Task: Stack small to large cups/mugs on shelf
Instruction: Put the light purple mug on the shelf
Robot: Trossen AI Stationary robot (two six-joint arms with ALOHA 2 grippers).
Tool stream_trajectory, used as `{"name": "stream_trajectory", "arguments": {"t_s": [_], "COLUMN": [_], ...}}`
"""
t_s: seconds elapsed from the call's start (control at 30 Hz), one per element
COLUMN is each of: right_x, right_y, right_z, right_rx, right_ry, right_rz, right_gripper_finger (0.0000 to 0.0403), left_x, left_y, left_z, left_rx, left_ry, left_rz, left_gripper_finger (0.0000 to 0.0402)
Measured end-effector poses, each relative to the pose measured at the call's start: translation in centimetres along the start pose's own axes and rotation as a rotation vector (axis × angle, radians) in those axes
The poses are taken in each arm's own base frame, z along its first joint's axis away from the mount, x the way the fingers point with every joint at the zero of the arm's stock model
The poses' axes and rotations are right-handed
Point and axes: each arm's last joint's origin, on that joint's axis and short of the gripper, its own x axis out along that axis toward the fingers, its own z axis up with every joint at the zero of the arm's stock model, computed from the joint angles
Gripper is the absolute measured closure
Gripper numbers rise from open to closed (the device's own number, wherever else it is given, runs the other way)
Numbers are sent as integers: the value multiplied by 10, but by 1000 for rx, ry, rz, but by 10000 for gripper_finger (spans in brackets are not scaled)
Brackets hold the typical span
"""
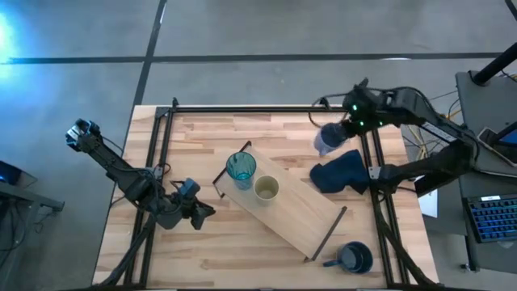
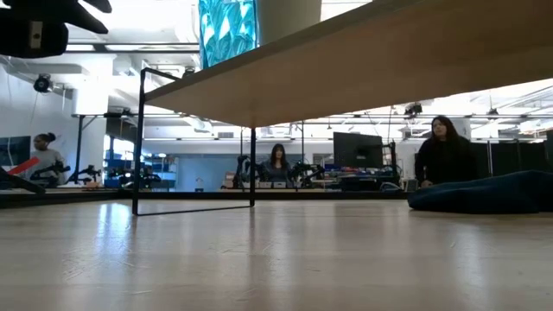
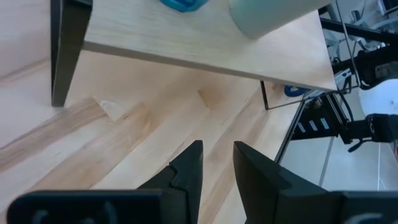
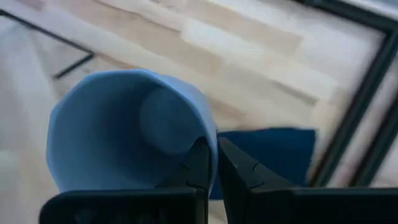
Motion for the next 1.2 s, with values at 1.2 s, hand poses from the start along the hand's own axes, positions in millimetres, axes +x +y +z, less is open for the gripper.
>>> {"name": "stream_trajectory", "arguments": {"t_s": [1.2], "right_x": [6], "right_y": [162], "right_z": [-115], "right_rx": [-96], "right_ry": [176], "right_rz": [175], "right_gripper_finger": [390], "left_x": [19], "left_y": [20], "left_z": [12], "left_rx": [-91], "left_ry": [-32], "left_rz": [92], "left_gripper_finger": [327]}}
